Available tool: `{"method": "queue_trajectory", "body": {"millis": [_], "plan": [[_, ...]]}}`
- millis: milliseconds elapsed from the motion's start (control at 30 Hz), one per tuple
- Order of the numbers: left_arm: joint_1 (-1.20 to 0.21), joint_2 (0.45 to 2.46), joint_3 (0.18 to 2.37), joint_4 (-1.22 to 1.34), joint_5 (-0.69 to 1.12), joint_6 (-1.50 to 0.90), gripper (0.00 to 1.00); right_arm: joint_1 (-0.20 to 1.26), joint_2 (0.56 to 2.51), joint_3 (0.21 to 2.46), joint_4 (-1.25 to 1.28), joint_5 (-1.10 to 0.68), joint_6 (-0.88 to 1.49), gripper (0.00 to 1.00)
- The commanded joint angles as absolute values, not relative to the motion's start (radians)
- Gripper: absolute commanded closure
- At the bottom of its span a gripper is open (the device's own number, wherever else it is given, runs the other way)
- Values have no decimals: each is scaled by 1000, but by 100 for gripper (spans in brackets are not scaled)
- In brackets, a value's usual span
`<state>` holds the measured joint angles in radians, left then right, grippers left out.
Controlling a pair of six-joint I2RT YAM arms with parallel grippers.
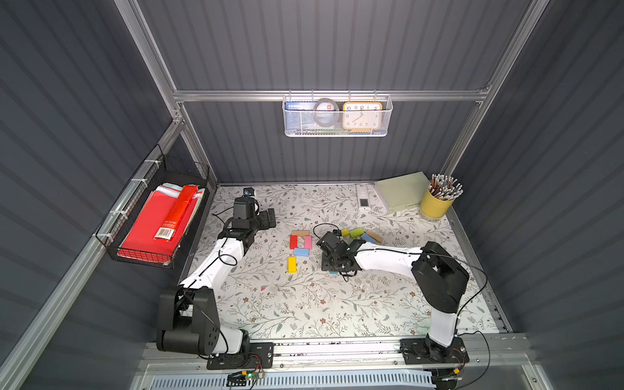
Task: Assemble the number 8 with building blocks
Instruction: Assemble the building block at the center of the board.
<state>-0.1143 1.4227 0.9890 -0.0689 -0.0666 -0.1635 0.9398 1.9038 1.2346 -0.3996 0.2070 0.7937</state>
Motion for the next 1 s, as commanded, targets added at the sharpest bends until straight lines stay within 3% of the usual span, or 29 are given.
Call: {"method": "queue_trajectory", "body": {"millis": [0, 200, 633, 833, 967], "plan": [[-109, 1416, 973, -71, -54, -143, 1, 945, 1934, 1240, -485, 264, 826, 43], [-107, 1418, 976, -70, -49, -143, 1, 961, 1966, 1247, -457, 234, 847, 59], [-108, 1422, 979, -68, -41, -142, 1, 980, 1995, 1272, -499, 284, 856, 56], [-109, 1419, 979, -69, -37, -141, 1, 987, 2012, 1282, -471, 239, 883, 70], [-108, 1418, 981, -68, -34, -141, 1, 1012, 2033, 1336, -456, 210, 901, 71]]}}
